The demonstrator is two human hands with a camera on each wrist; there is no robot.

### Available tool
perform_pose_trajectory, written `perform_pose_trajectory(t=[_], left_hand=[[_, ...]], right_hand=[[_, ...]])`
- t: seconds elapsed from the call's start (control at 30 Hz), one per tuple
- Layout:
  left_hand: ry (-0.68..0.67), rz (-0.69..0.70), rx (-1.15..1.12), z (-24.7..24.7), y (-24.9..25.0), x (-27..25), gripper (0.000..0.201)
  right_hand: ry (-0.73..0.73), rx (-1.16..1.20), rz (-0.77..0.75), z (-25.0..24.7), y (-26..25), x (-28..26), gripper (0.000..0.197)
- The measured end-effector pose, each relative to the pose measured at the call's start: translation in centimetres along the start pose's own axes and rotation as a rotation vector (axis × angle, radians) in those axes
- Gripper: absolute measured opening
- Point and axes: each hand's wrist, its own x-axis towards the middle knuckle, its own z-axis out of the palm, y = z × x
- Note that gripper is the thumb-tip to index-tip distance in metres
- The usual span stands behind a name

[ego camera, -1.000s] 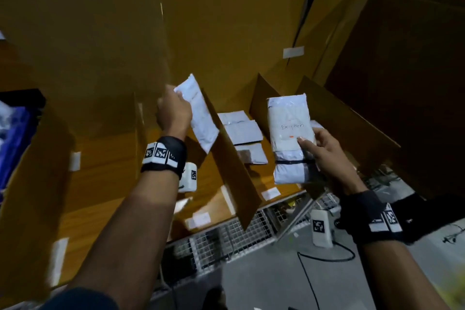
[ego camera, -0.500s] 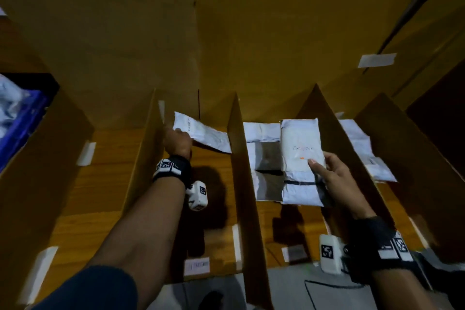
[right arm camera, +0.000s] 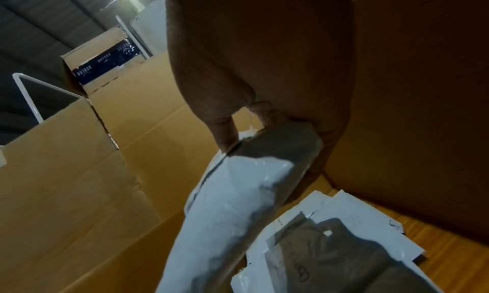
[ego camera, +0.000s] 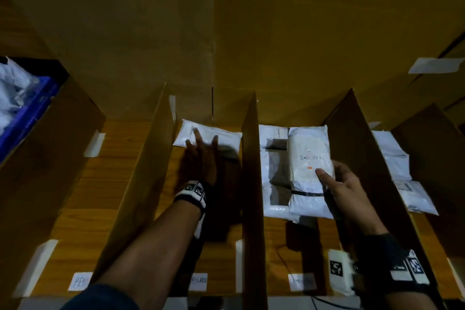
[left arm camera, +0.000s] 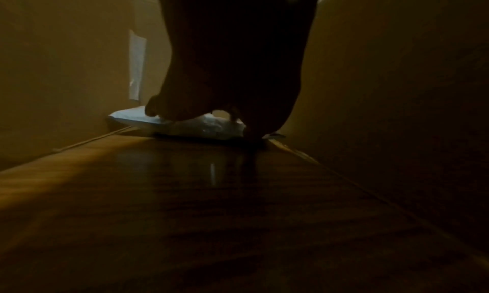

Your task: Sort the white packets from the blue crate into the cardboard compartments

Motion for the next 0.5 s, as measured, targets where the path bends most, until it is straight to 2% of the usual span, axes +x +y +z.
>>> perform_pose_trajectory(t=[0.03, 0.07, 0.1, 0.13, 0.2, 0.27, 0.37, 0.43, 0.5], left_hand=[[0.042, 0.16, 0.041, 0.8, -0.8, -0.4, 0.079], [0.031, 0.271, 0.047, 1.3, -1.1, -0.1, 0.073], [-0.088, 0.303, 0.071, 1.9, -1.8, 0.7, 0.069], [-0.182, 0.254, 0.168, 2.2, -2.0, 1.2, 0.068], [-0.156, 0.215, 0.337, 2.9, -2.1, 2.5, 0.058], [-0.154, 0.212, 0.428, 1.9, -0.1, 2.8, 0.06], [-0.329, 0.252, 0.607, 1.4, 0.3, 3.4, 0.066], [-0.379, 0.203, 0.533, 0.3, 1.3, 3.3, 0.067], [-0.335, 0.178, 0.36, -1.1, 3.2, 2.6, 0.061]], right_hand=[[-0.003, -0.012, 0.003, -0.2, 0.0, 0.0, 0.036], [-0.008, -0.024, 0.007, -0.2, 0.0, 0.0, 0.035], [-0.014, -0.03, 0.006, -0.4, 0.1, 0.0, 0.035], [-0.017, -0.033, 0.002, -0.4, 0.1, -0.1, 0.036], [-0.029, -0.031, 0.001, -0.2, 0.0, -0.4, 0.038], [-0.036, -0.031, -0.005, 0.0, -0.3, -1.0, 0.038], [-0.05, -0.035, -0.03, -0.1, -1.3, -2.1, 0.035], [-0.055, -0.027, -0.043, -0.4, -2.5, -3.1, 0.029], [-0.064, -0.012, -0.087, -1.1, -3.7, -4.4, 0.025]])
